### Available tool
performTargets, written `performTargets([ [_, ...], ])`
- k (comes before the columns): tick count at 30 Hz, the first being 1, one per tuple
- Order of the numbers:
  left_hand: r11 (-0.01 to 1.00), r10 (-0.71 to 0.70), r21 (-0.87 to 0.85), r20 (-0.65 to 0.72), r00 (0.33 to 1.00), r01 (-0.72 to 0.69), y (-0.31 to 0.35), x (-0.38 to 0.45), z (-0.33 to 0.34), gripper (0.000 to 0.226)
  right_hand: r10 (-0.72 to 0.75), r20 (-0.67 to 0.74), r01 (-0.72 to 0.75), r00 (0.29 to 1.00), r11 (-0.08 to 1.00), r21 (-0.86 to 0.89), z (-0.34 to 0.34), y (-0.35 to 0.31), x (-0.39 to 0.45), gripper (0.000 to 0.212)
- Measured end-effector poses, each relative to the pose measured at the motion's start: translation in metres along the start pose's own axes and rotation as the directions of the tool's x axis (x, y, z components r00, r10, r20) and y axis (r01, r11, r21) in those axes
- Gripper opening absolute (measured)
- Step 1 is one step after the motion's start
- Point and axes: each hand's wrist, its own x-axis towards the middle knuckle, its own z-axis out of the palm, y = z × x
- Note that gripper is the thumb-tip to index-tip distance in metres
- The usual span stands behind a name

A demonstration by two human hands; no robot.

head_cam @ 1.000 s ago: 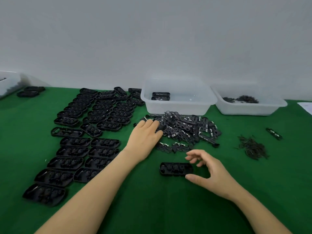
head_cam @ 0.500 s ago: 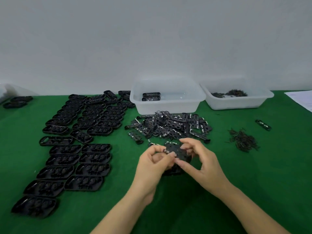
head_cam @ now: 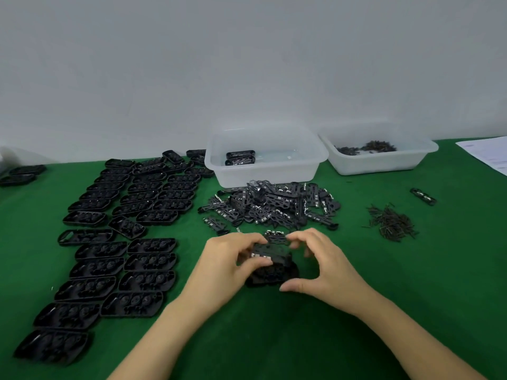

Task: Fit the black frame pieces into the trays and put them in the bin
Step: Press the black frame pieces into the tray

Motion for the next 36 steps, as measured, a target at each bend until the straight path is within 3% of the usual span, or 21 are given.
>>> performTargets([
  [3, 0.998, 0.012, 0.062, 0.048, 0.999, -0.015, -0.008, 0.002, -0.006, 0.028, 0.043, 0.117, -0.016, 0.992, 0.975, -0.223, 0.001, 0.011, 0.0, 0.067],
  [8, 0.99, 0.056, 0.118, 0.171, 0.984, -0.077, -0.009, 0.01, 0.001, 0.026, 0.03, 0.065, -0.019, 0.997, 0.986, -0.168, 0.006, 0.012, 0.001, 0.04],
  [18, 0.983, -0.006, 0.173, 0.363, 0.932, -0.061, 0.001, 0.033, 0.003, 0.028, 0.064, 0.033, -0.058, 0.997, 0.985, -0.16, 0.009, 0.008, 0.001, 0.037],
  [23, 0.988, -0.049, 0.156, 0.267, 0.962, 0.007, -0.008, 0.009, 0.007, 0.028, 0.079, 0.019, -0.073, 0.997, 0.977, -0.2, 0.012, 0.008, 0.0, 0.036],
  [30, 0.986, -0.159, -0.028, 0.102, 0.982, 0.162, -0.015, -0.007, 0.017, 0.028, 0.054, 0.037, -0.046, 0.998, 0.978, -0.201, 0.011, 0.008, 0.0, 0.031],
  [33, 0.987, -0.152, -0.047, 0.067, 0.986, 0.156, -0.016, -0.011, 0.018, 0.033, 0.049, 0.04, -0.04, 0.998, 0.979, -0.197, 0.01, 0.009, 0.0, 0.03],
  [36, 0.993, -0.062, 0.101, 0.003, 0.998, 0.061, -0.018, -0.019, 0.015, 0.03, 0.045, 0.04, -0.037, 0.998, 0.982, -0.187, 0.01, 0.009, 0.0, 0.03],
])
